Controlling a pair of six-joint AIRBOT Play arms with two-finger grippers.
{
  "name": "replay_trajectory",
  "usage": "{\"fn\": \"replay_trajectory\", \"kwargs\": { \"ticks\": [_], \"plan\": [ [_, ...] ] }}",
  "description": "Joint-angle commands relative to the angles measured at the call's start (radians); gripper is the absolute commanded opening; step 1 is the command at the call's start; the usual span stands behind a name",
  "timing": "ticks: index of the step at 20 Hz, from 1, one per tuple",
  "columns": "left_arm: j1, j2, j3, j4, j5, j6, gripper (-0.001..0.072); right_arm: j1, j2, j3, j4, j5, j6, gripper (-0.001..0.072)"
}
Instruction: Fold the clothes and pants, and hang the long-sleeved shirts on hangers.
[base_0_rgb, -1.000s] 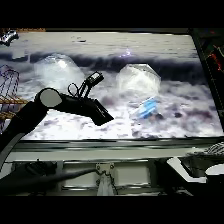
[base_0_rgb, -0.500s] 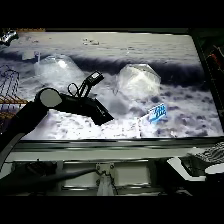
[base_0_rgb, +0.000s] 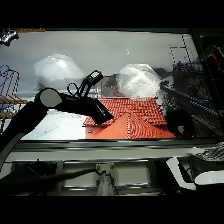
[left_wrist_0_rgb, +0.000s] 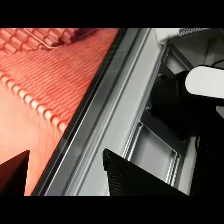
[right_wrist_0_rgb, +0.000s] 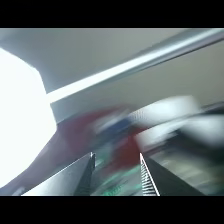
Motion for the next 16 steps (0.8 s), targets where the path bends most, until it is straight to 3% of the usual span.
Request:
{"fn": "replay_trajectory", "kwargs": {
  "ticks": [1, 2, 5, 10, 13, 16],
  "plan": [
    [0.064, 0.009, 0.0, 0.001, 0.05, 0.0, 0.0403, 0.249, -0.065, -0.001, 0.341, 0.182, -0.292, 0.0351],
    [0.1, 0.017, 0.0, 0.001, 0.065, 0.0, 0.0358, 0.359, -0.103, -0.009, 0.266, 0.268, -0.288, 0.0351],
    [0.193, 0.05, 0.0, 0.012, 0.088, -0.001, 0.0358, 0.711, -0.184, -0.134, 0.085, 0.371, -0.284, 0.0354],
    [0.217, 0.176, 0.0, 0.431, 0.177, -0.205, 0.036, 1.193, -0.197, -0.525, -0.056, 0.105, -0.293, 0.0392],
    [0.221, 0.235, 0.0, 0.536, 0.198, -0.21, 0.036, 1.368, -0.197, -0.708, -0.138, -0.026, -0.292, 0.0391],
    [0.221, 0.257, 0.0, 0.55, 0.185, -0.21, 0.036, 1.454, -0.197, -0.777, -0.14, -0.023, -0.293, 0.0391]
  ]
}}
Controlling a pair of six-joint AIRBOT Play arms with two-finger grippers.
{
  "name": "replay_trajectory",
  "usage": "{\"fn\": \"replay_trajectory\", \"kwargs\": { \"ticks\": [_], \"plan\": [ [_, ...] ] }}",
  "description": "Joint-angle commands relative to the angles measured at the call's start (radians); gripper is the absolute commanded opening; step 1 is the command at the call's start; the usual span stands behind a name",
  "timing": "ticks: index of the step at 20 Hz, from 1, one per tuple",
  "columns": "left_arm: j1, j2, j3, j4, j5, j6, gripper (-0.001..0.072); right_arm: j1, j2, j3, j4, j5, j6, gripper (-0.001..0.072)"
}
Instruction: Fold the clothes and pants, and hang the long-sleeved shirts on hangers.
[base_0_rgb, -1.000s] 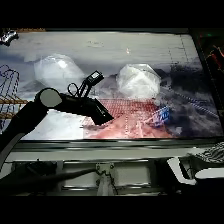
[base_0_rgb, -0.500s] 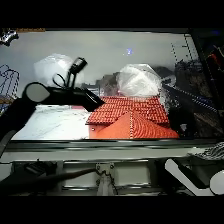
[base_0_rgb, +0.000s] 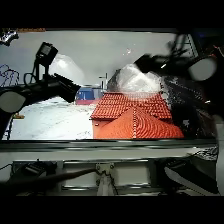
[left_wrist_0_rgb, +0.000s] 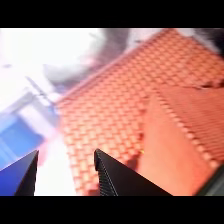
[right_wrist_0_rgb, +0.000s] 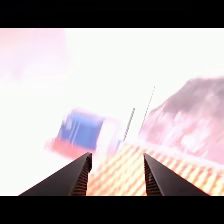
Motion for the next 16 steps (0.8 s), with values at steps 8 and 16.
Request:
{"fn": "replay_trajectory", "kwargs": {
  "ticks": [8, 16],
  "plan": [
    [0.003, 0.027, 0.0, 0.078, 0.012, -0.022, 0.036, 0.174, 0.0, -0.101, -0.033, -0.056, -0.003, 0.0391],
    [0.003, 0.027, 0.0, 0.078, 0.012, -0.022, 0.036, 0.174, 0.0, -0.101, -0.033, -0.056, -0.003, 0.0391]
  ]
}}
